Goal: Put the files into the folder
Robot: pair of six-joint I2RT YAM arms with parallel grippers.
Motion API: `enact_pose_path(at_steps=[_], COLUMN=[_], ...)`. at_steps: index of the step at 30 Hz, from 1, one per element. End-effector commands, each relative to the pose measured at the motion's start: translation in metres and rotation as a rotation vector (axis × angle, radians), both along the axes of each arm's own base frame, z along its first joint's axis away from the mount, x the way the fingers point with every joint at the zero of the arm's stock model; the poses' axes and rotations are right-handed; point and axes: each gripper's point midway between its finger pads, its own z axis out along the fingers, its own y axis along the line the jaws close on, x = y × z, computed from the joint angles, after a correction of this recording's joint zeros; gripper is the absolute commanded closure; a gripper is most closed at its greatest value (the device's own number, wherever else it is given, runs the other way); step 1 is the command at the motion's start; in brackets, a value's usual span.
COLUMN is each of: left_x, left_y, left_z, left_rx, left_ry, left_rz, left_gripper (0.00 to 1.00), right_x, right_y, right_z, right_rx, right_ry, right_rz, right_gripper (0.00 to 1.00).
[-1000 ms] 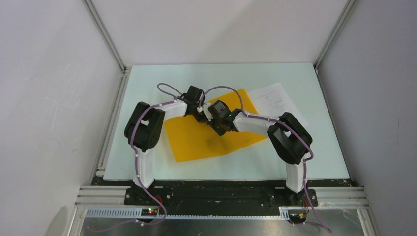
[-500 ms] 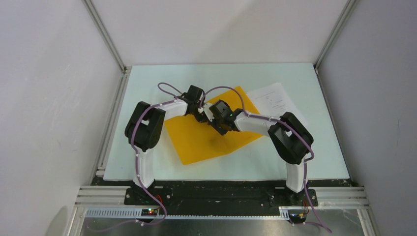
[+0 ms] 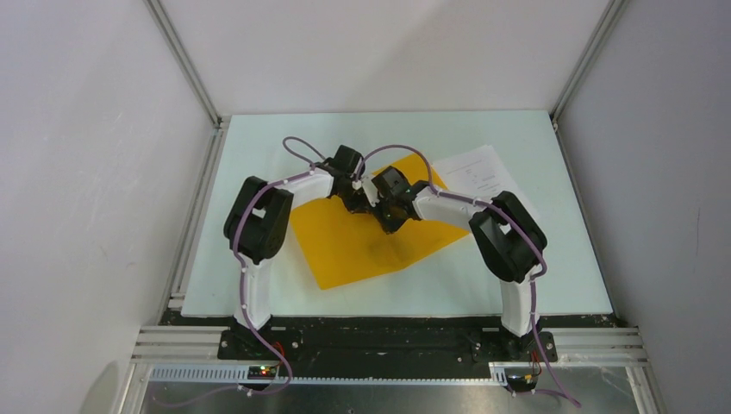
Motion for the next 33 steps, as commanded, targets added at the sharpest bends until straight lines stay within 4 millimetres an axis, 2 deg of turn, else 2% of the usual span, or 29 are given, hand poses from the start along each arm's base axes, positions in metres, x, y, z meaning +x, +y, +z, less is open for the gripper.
enact_pose_path(at_steps=[1,4,9,11,14,16,17,18,20,21,22,23,24,25,26,27,29,30,31,32,33], left_x=[-0.038,-0.037,-0.037,-0.036,-0.035,-0.036,-0.037,-0.036,-0.036,-0.035,-0.035,-0.035,-0.036,-0.035,-0.035,-0.035,-0.033,-0.033,-0.035,-0.034,-0.033], left_y=[0.026,0.025,0.024,0.024,0.023,0.027,0.029,0.031,0.030,0.030,0.030,0.030,0.031,0.031,0.031,0.031,0.028,0.027,0.024,0.021,0.017], left_z=[-0.060,-0.059,-0.061,-0.061,-0.062,-0.067,-0.069,-0.069,-0.068,-0.068,-0.068,-0.067,-0.068,-0.067,-0.067,-0.066,-0.062,-0.056,-0.053,-0.045,-0.039], left_rx=[0.210,0.213,0.205,0.204,0.214,0.237,0.252,0.266,0.271,0.272,0.274,0.275,0.278,0.280,0.280,0.276,0.266,0.254,0.226,0.203,0.180], left_ry=[0.114,0.106,0.110,0.106,0.091,0.091,0.092,0.082,0.080,0.078,0.076,0.074,0.073,0.067,0.063,0.054,0.029,0.018,0.017,0.000,-0.018], left_rz=[-0.066,-0.077,-0.094,-0.106,-0.136,-0.157,-0.168,-0.182,-0.190,-0.191,-0.190,-0.190,-0.191,-0.194,-0.197,-0.208,-0.240,-0.247,-0.270,-0.286,-0.329], left_gripper=[1.00,1.00,1.00,1.00,1.00,1.00,1.00,1.00,1.00,1.00,1.00,1.00,1.00,1.00,1.00,1.00,1.00,1.00,1.00,1.00,1.00], right_x=[-0.103,-0.089,-0.052,-0.044,-0.027,0.003,0.033,0.050,0.104,0.116,0.124,0.126,0.120,0.116,0.106,0.099,0.082,0.071,0.063,0.052,0.042], right_y=[-0.082,-0.105,-0.126,-0.136,-0.141,-0.130,-0.115,-0.110,-0.082,-0.078,-0.073,-0.066,-0.065,-0.060,-0.061,-0.058,-0.061,-0.067,-0.066,-0.073,-0.069], right_z=[-0.077,-0.073,-0.052,-0.050,-0.044,-0.025,0.003,0.023,0.115,0.157,0.209,0.235,0.268,0.282,0.293,0.293,0.279,0.260,0.250,0.231,0.223], right_rx=[-0.381,-0.487,-0.492,-0.499,-0.487,-0.457,-0.387,-0.363,-0.206,-0.125,-0.039,0.034,0.092,0.142,0.171,0.197,0.215,0.203,0.217,0.202,0.230], right_ry=[0.378,0.303,0.196,0.194,0.156,0.041,-0.074,-0.147,-0.381,-0.464,-0.561,-0.613,-0.669,-0.690,-0.702,-0.692,-0.638,-0.583,-0.540,-0.484,-0.443], right_rz=[0.013,0.039,0.008,-0.003,0.008,0.019,-0.006,-0.015,-0.084,-0.110,-0.136,-0.129,-0.126,-0.119,-0.112,-0.107,-0.104,-0.099,-0.081,-0.072,-0.022], right_gripper=[0.94,0.96,0.94,0.95,0.97,0.97,0.97,0.97,0.96,0.95,0.94,0.93,0.90,0.89,0.84,0.80,0.71,0.64,0.58,0.56,0.50])
